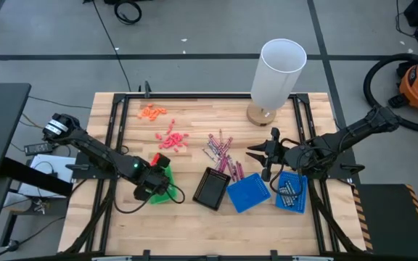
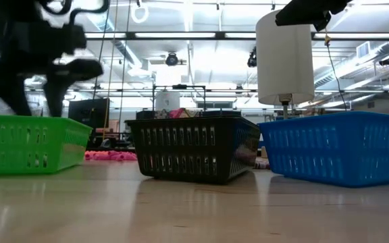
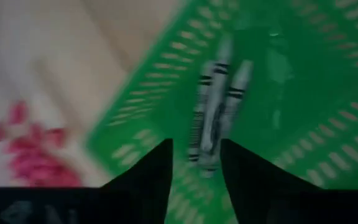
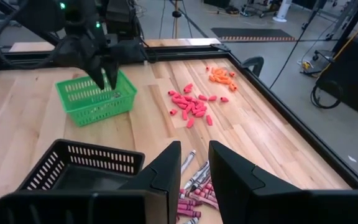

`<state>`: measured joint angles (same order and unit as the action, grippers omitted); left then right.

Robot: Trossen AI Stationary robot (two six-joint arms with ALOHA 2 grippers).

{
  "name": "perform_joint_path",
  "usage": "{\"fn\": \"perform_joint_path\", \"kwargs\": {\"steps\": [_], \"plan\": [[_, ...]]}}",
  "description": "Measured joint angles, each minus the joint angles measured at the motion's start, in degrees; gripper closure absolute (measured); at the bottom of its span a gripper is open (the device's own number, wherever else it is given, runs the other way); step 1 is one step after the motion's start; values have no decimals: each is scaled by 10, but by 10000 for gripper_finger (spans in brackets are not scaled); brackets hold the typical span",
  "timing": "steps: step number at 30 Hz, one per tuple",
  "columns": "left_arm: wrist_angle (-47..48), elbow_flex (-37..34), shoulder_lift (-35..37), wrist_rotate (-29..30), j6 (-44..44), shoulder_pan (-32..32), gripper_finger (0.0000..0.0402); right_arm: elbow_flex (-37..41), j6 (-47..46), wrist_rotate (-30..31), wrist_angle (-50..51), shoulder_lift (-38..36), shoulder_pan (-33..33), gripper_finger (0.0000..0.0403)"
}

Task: Sort crayons
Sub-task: Put the white crayon into the green bin

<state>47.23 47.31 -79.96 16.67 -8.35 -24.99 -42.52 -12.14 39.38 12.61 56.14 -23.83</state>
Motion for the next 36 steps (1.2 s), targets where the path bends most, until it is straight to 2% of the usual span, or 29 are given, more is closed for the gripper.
{"fn": "perform_joint_path", "kwargs": {"steps": [4, 7, 13, 21, 33, 36], "plan": [[44, 46, 0, 94, -2, 0, 232, 0, 1, 0, -1, 0, 0, 311], [35, 61, 1, 140, -33, 5, 224, 0, 1, 0, -1, 0, 0, 311], [-74, 57, 1, 152, -114, 42, 222, 0, 2, 0, -1, 0, 0, 311], [-153, 56, -6, 77, -191, 124, 222, 0, 3, 0, -1, 0, 0, 311], [-289, 55, -122, -23, -301, 230, 222, 0, 6, 0, 1, 0, 0, 311], [-316, 55, -144, -64, -319, 267, 224, 0, 8, 0, 0, 0, 0, 311]]}}
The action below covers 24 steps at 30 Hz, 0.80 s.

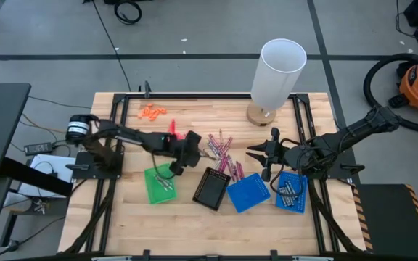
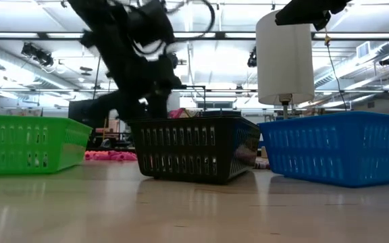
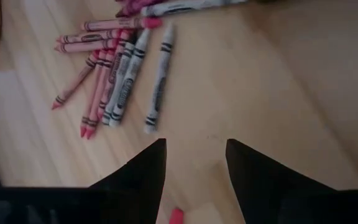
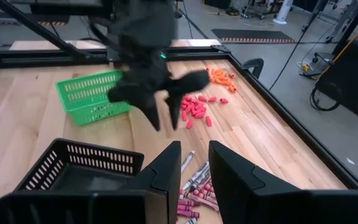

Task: Sort crayons
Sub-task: Put the white crayon into the green bin

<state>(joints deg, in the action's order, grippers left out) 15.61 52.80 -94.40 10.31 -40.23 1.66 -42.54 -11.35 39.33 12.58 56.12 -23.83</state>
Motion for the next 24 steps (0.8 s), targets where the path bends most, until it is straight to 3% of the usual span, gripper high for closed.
{"fn": "perform_joint_path", "kwargs": {"steps": [8, 20, 24], "plan": [[-75, 1, -39, -76, -34, 64, 225, 0, 7, 0, 0, 0, 0, 311], [-158, 1, -50, -164, -57, 101, 225, 0, 9, -3, 0, 0, 11, 311], [-189, 1, -80, -224, -56, 115, 225, 0, 9, -4, -1, 0, 11, 311]]}}
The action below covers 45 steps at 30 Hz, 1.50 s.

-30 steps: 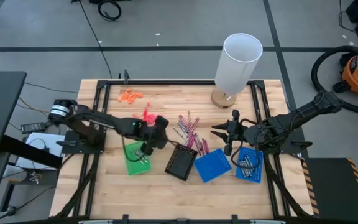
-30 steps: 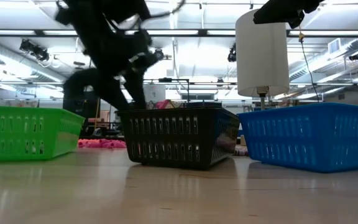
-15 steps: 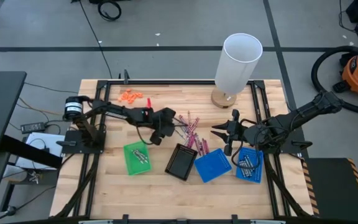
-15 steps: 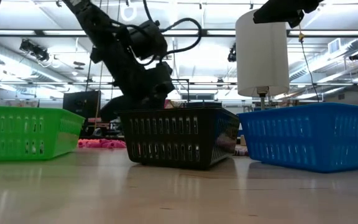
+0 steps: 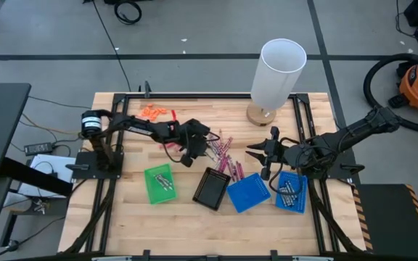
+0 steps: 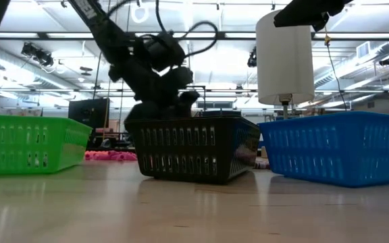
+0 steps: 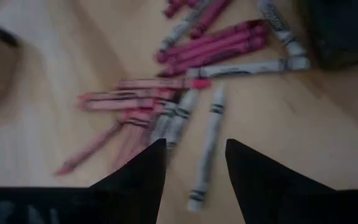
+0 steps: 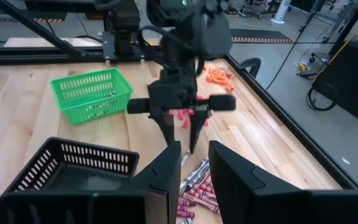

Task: Sort crayons
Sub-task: Put the white crayon into the green bin

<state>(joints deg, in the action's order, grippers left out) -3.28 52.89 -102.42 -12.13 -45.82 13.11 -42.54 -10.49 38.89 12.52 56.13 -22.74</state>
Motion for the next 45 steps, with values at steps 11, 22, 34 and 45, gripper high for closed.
{"fn": "perform_joint_path", "kwargs": {"steps": [11, 22, 34, 45], "plan": [[-32, 1, -66, -79, 51, 40, 234, 0, -3, -11, 1, 0, -1, 311], [3, 3, -72, -108, 90, 53, 335, 0, -4, -10, 0, 0, -1, 311], [52, 0, -46, -94, 90, 47, 387, 0, -5, -10, 0, 0, -1, 311], [81, -3, 69, -24, 90, 12, 386, 0, -14, -10, 2, 0, -1, 311]]}}
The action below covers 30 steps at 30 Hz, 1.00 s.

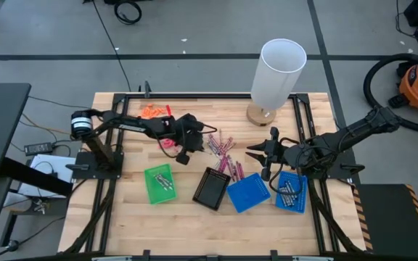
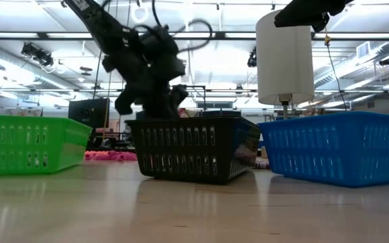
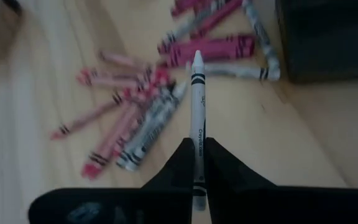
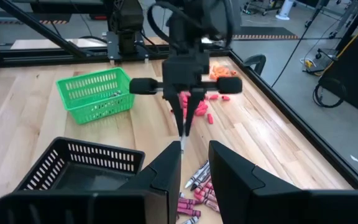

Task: Sort crayons
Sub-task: Put the white crayon into the green bin

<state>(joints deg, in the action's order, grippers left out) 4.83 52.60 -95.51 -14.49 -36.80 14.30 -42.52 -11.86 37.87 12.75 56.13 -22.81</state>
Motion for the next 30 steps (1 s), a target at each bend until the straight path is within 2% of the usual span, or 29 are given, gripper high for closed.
{"fn": "perform_joint_path", "kwargs": {"steps": [4, 9, 15, 21, 26, 30], "plan": [[-5, 1, 16, 1, 13, -20, 386, 0, -2, 0, -2, 0, 0, 311], [16, 1, 37, 33, 28, -55, 386, 0, -2, 0, 0, 0, 0, 311], [91, 2, 113, 65, 62, -108, 386, 0, -2, 0, 2, 0, 0, 311], [161, 3, 187, 75, 137, -163, 386, 0, -2, 0, 5, 0, 0, 311], [239, 3, 224, 113, 200, -214, 386, 0, -10, 0, 10, 0, 0, 311], [311, 3, 227, 138, 258, -257, 386, 0, -14, 1, 11, 0, 0, 311]]}}
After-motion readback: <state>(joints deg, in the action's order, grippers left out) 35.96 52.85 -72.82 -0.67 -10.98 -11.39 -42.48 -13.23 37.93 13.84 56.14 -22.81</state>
